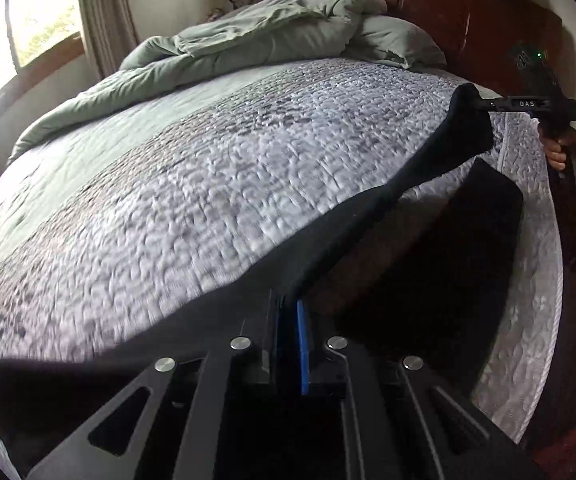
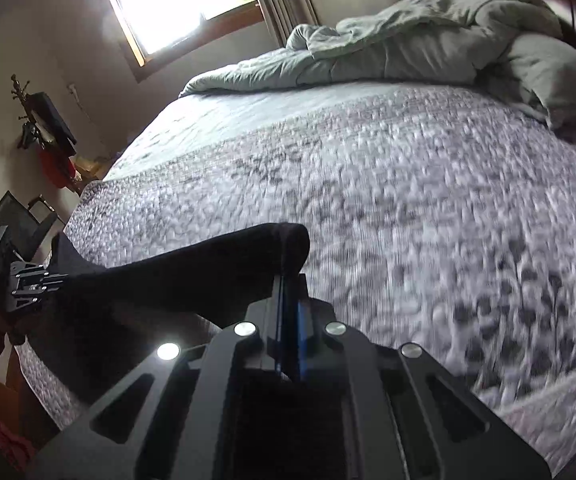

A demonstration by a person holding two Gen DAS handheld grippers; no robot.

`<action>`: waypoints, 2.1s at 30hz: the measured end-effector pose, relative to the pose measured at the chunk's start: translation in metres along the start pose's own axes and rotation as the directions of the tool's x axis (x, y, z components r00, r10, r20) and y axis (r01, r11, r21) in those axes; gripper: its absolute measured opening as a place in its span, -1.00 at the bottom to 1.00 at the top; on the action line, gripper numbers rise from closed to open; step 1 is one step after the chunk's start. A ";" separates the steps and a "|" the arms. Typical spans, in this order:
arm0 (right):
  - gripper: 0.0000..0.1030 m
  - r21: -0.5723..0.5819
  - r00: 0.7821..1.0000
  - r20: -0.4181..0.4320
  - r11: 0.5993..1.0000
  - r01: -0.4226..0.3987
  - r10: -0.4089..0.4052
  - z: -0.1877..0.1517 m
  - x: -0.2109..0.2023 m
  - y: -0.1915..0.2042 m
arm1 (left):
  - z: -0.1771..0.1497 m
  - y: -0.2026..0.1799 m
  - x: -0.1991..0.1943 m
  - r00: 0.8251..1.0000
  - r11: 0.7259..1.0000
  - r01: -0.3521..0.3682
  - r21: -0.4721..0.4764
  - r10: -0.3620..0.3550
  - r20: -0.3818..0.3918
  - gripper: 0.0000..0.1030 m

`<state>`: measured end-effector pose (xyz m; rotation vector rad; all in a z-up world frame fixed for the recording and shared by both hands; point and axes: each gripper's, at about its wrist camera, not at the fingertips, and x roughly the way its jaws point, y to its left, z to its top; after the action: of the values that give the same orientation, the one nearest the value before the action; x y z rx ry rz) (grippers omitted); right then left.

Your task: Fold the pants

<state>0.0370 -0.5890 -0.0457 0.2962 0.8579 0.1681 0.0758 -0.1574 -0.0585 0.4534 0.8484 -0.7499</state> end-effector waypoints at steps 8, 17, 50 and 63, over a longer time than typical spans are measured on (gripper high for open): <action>-0.91 0.097 0.996 -0.092 0.995 0.019 -0.010 -0.085 0.005 0.001 | -0.073 -0.051 0.013 0.995 0.997 -0.048 -0.056 0.043 -0.087 -0.83; 0.01 0.129 0.980 -0.195 0.990 0.061 -0.035 -0.109 -0.005 0.026 | -0.080 -0.026 -0.005 0.990 0.925 0.079 -0.372 -0.115 -0.076 0.28; 0.71 0.489 0.951 -0.292 0.870 0.053 0.106 -0.173 -0.045 0.032 | -0.103 0.102 0.003 0.975 0.546 0.036 -0.837 -0.204 -0.092 -0.79; -0.69 0.504 0.949 -0.278 0.864 0.010 0.151 -0.155 -0.023 0.017 | -0.139 0.058 -0.038 0.998 0.581 -0.004 -0.814 -0.052 -0.041 -0.79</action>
<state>-0.0971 -0.5494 -0.1189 0.8095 1.2013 0.0560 0.0328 -0.0161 -0.1061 -0.3857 1.1605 -0.2895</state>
